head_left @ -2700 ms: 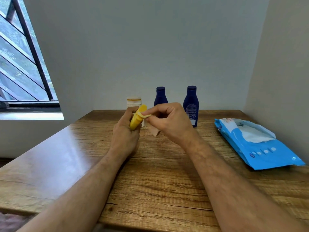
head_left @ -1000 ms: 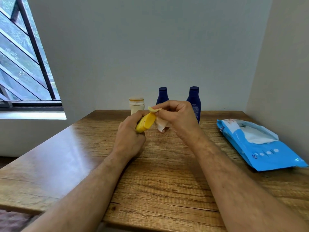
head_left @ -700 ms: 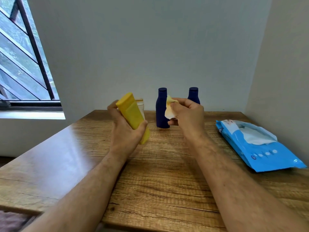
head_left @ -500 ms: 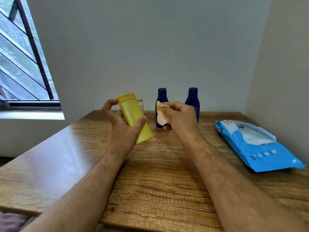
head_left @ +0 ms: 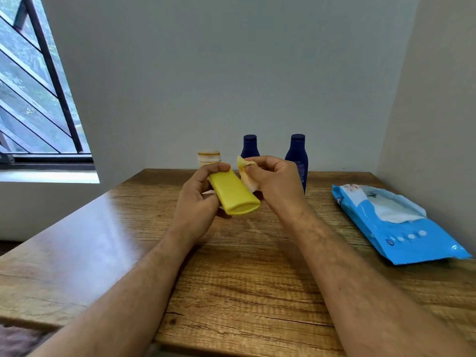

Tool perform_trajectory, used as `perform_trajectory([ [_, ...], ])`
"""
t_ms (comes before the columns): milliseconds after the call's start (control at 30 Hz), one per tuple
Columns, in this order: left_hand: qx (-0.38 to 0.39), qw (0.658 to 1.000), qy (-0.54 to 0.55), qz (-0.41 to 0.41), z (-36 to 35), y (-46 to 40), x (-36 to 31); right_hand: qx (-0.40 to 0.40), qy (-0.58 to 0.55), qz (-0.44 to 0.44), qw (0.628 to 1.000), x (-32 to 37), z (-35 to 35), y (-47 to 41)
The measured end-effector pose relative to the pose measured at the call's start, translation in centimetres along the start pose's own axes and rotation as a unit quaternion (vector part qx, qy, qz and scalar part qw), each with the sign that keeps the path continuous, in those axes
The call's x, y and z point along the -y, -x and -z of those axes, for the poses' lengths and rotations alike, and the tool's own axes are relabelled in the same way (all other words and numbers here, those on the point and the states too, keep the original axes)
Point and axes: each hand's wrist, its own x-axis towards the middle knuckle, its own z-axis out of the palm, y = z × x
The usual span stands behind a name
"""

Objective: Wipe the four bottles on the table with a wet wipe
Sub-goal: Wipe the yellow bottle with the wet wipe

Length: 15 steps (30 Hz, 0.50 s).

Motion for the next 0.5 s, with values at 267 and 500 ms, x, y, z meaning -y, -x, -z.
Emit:
perform_trajectory([
  [267, -0.014, 0.962, -0.271, -0.017, 0.4, -0.3, 1.3, 0.012, 0.01, -0.012, 1.0, 0.1, -0.2, 0.2],
  [500, -0.084, 0.949, -0.301, -0.049, 0.0, -0.5, 1.1, -0.033, 0.012, 0.043, 0.998, 1.0, -0.2, 0.9],
])
